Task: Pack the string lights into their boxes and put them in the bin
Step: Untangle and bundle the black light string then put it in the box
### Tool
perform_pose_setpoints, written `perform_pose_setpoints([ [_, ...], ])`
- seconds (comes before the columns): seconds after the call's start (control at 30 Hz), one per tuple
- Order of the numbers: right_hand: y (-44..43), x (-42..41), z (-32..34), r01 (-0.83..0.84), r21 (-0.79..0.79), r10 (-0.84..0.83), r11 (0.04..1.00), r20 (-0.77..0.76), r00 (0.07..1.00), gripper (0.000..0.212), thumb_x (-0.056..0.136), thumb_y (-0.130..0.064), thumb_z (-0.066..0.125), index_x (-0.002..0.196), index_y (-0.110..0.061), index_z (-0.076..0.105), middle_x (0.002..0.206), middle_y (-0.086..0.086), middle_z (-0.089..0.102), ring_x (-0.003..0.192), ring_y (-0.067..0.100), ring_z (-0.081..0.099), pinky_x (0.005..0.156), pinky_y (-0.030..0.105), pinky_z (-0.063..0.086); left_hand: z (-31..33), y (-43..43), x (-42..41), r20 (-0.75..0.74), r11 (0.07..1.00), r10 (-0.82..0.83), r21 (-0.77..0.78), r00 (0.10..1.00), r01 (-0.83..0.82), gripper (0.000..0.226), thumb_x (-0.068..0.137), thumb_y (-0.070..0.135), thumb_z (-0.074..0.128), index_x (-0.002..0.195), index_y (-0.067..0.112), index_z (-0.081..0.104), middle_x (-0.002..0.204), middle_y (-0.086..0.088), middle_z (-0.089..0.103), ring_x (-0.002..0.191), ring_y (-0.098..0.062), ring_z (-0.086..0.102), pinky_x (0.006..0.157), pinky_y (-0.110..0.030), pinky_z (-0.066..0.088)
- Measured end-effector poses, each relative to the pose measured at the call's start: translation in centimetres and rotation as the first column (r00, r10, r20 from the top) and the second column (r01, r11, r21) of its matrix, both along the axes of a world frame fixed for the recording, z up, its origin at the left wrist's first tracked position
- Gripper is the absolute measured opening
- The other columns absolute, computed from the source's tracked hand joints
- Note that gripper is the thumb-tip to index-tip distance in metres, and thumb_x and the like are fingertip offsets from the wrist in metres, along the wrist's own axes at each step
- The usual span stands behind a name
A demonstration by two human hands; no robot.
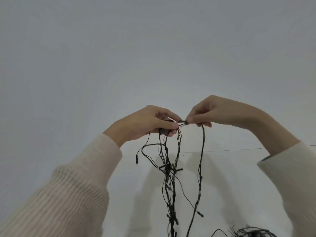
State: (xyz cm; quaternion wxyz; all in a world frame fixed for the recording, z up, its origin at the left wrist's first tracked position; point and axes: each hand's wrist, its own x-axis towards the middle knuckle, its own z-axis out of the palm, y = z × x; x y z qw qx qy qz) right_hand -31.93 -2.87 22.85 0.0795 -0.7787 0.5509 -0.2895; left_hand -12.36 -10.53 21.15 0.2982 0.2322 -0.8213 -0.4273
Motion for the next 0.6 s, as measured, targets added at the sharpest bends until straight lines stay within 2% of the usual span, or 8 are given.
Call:
perform_pose_setpoints([
  [0.07, 0.2, -0.4, 0.2, 0.045, 0.011, -0.045, 0.999, -0.036, 0.998, 0.016, 0.083, -0.032, 0.069, 0.078, -0.017, 0.074, 0.052, -0.016, 0.050, 0.052, 0.003, 0.040, 0.053, 0.007, 0.033, -0.2, -0.4, 0.6, -0.025, 1.000, 0.008, -0.003, 1.000, -0.008, 0.020, 0.084, 0.000, 0.063, 0.103, 0.001, 0.065, 0.085, -0.011, 0.069, 0.076, -0.018, 0.067, 0.075, -0.025, 0.057],
  [0.13, 0.1, -0.8, 0.5, 0.098, -0.070, -0.098, 0.993, 0.001, 0.995, 0.018, 0.085, -0.033, 0.066, 0.076, -0.018, 0.073, 0.056, -0.015, 0.053, 0.056, 0.001, 0.043, 0.055, 0.010, 0.034, -0.7, -0.8, 1.1, 0.028, 0.997, 0.045, -0.066, 0.999, -0.043, 0.017, 0.083, -0.001, 0.064, 0.101, 0.002, 0.066, 0.088, -0.012, 0.069, 0.075, -0.015, 0.069, 0.067, -0.022, 0.056],
  [0.2, -0.2, -1.3, 0.9, 0.177, -0.206, -0.146, 0.962, 0.156, 0.977, 0.020, 0.088, -0.031, 0.062, 0.075, -0.018, 0.070, 0.068, -0.007, 0.061, 0.066, 0.006, 0.051, 0.063, 0.019, 0.037, -1.4, -1.1, 1.5, 0.158, 0.989, 0.079, -0.135, 0.984, -0.057, 0.012, 0.083, -0.003, 0.064, 0.091, 0.005, 0.068, 0.088, -0.016, 0.067, 0.072, -0.016, 0.067, 0.062, -0.019, 0.054],
  [0.27, -0.6, -1.7, 1.2, 0.270, -0.316, -0.134, 0.910, 0.391, 0.911, 0.021, 0.091, -0.024, 0.058, 0.072, -0.017, 0.065, 0.068, -0.001, 0.062, 0.065, 0.010, 0.053, 0.063, 0.022, 0.040, -2.3, -1.8, 1.9, 0.357, 0.989, 0.068, -0.150, 0.932, -0.015, 0.018, 0.085, -0.007, 0.058, 0.080, 0.007, 0.067, 0.085, -0.016, 0.065, 0.064, -0.013, 0.065, 0.060, -0.018, 0.053],
  [0.33, -0.9, -1.8, 1.6, 0.350, -0.384, -0.072, 0.854, 0.580, 0.812, 0.023, 0.093, -0.019, 0.055, 0.071, -0.016, 0.060, 0.064, 0.002, 0.060, 0.055, 0.011, 0.054, 0.063, 0.024, 0.045, -3.5, -2.5, 2.0, 0.578, 0.987, 0.072, -0.160, 0.813, 0.026, 0.023, 0.088, -0.008, 0.049, 0.087, 0.004, 0.069, 0.081, -0.010, 0.064, 0.057, -0.007, 0.062, 0.055, -0.017, 0.051],
  [0.4, -0.8, -1.7, 2.1, 0.395, -0.402, 0.003, 0.826, 0.704, 0.710, 0.023, 0.094, -0.016, 0.052, 0.072, -0.015, 0.056, 0.062, 0.004, 0.055, 0.042, 0.012, 0.052, 0.056, 0.027, 0.050, -5.5, -3.3, 1.7, 0.734, 0.969, 0.156, -0.244, 0.661, 0.042, 0.035, 0.084, -0.009, 0.039, 0.096, 0.001, 0.070, 0.079, -0.005, 0.063, 0.054, -0.006, 0.058, 0.051, -0.015, 0.049],
  [0.5, -0.5, -1.6, 2.7, 0.474, -0.387, 0.031, 0.791, 0.799, 0.601, 0.022, 0.096, -0.017, 0.047, 0.075, -0.016, 0.051, 0.060, 0.003, 0.047, 0.030, 0.010, 0.041, 0.040, 0.020, 0.040, -9.9, -4.6, 1.9, 0.825, 0.936, 0.304, -0.353, 0.476, 0.014, 0.045, 0.078, -0.006, 0.033, 0.099, 0.009, 0.070, 0.075, -0.003, 0.063, 0.051, -0.007, 0.054, 0.047, -0.016, 0.043],
  [0.6, -0.3, -1.9, 3.4, 0.497, -0.369, 0.051, 0.786, 0.839, 0.542, 0.022, 0.096, -0.019, 0.048, 0.074, -0.016, 0.049, 0.058, 0.003, 0.046, 0.029, 0.010, 0.033, 0.040, 0.020, 0.033, -14.2, -5.3, 2.7, 0.861, 0.929, 0.362, -0.367, 0.356, -0.054, 0.041, 0.078, -0.004, 0.037, 0.103, 0.010, 0.067, 0.062, 0.001, 0.056, 0.048, -0.009, 0.049, 0.050, -0.019, 0.039],
])
